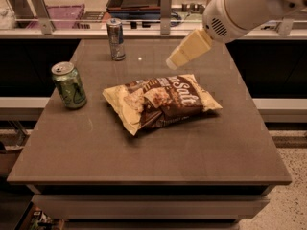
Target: Pick redbull can
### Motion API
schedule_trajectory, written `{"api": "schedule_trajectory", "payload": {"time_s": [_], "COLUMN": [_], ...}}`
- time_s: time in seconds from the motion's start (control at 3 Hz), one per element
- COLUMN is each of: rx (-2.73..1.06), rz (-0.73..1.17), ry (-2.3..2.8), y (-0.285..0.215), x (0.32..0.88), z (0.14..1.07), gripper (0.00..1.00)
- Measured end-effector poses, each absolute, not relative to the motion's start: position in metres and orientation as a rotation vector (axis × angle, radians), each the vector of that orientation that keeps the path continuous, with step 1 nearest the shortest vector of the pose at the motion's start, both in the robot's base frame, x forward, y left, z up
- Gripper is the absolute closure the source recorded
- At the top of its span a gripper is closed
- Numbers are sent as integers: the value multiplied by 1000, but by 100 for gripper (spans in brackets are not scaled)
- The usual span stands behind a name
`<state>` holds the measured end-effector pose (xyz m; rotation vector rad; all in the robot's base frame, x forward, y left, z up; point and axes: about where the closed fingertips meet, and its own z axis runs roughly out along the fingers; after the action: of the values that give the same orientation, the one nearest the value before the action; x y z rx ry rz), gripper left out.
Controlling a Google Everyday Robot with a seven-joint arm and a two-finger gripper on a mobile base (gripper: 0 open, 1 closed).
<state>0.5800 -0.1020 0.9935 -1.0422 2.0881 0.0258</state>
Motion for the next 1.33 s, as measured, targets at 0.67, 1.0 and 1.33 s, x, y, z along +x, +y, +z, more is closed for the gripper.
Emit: {"api": "schedule_trajectory", "payload": {"time_s": [0.67, 1.0, 1.33], "rx": [-891, -889, -908], "rz": [19, 39, 114], "ry": [2094, 2051, 1959], "y": [-67, -61, -37], "x": [624, 635, 662], "z": [990, 989, 982], "gripper": [0, 0, 0]}}
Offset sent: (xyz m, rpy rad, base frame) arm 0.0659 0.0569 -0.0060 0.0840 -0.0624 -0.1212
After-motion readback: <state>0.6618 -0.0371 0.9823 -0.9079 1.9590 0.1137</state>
